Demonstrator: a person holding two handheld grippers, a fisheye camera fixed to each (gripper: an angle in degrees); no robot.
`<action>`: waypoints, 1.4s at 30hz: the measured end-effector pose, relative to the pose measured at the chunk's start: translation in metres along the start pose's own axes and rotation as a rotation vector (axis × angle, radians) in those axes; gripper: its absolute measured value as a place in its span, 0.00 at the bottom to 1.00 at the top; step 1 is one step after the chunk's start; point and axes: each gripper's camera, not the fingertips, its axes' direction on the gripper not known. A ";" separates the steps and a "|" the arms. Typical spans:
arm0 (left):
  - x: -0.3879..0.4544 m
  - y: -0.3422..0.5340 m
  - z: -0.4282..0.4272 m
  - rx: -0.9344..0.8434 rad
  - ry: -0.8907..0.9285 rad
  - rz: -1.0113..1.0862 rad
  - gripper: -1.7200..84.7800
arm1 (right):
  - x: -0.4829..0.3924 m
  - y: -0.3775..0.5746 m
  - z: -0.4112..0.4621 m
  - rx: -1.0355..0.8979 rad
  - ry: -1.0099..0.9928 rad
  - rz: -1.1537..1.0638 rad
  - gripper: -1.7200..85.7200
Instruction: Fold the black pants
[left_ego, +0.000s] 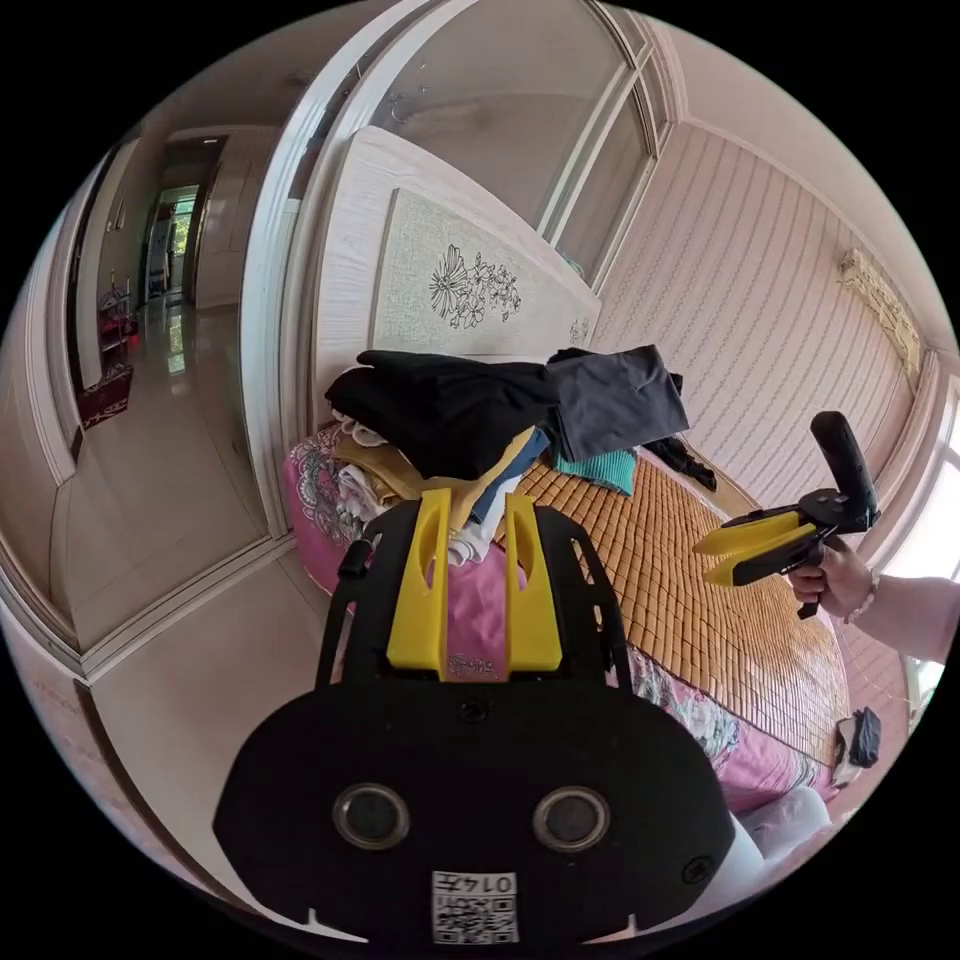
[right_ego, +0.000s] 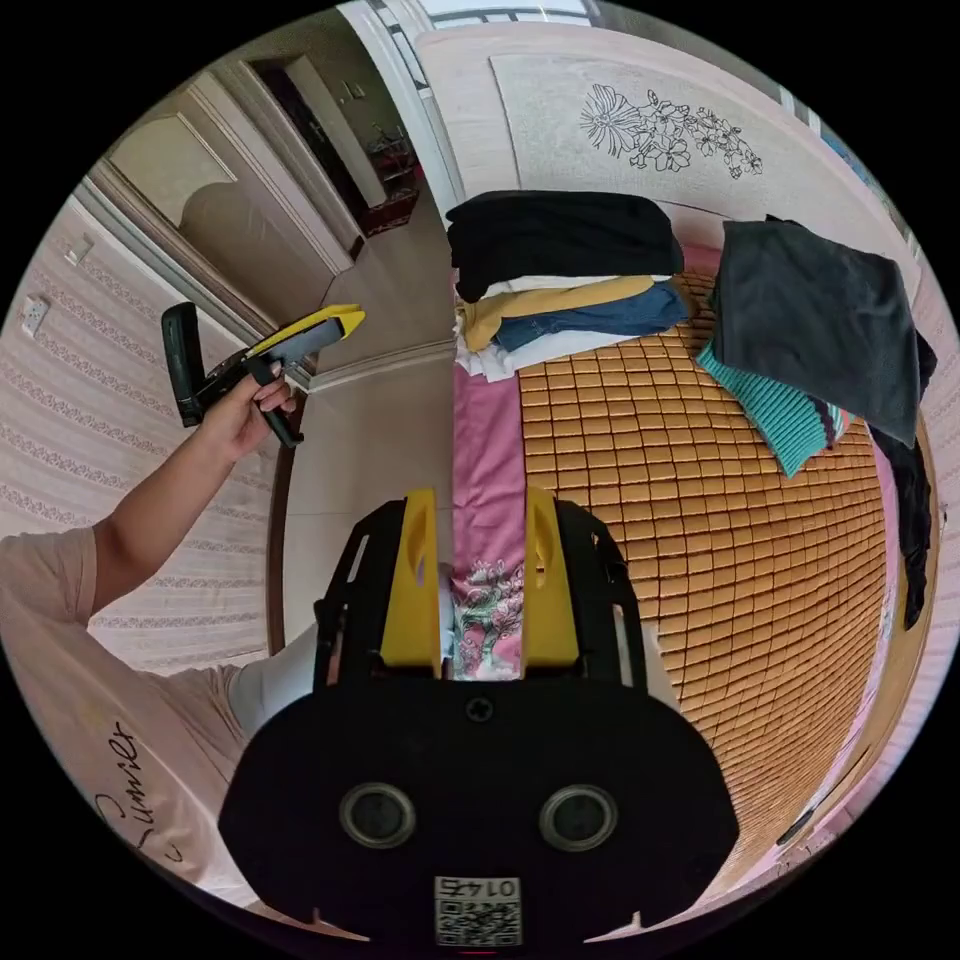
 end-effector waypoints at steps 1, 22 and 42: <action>-0.004 -0.008 0.003 0.002 -0.002 0.001 0.12 | 0.001 -0.025 0.003 0.002 0.040 -0.015 0.16; -0.058 -0.176 0.060 -0.146 0.089 -0.083 0.07 | 0.016 -0.250 0.076 -0.011 0.247 -0.113 0.06; 0.431 -0.074 -0.115 0.094 0.610 0.763 0.01 | 0.054 0.198 -0.121 0.553 0.131 0.412 0.01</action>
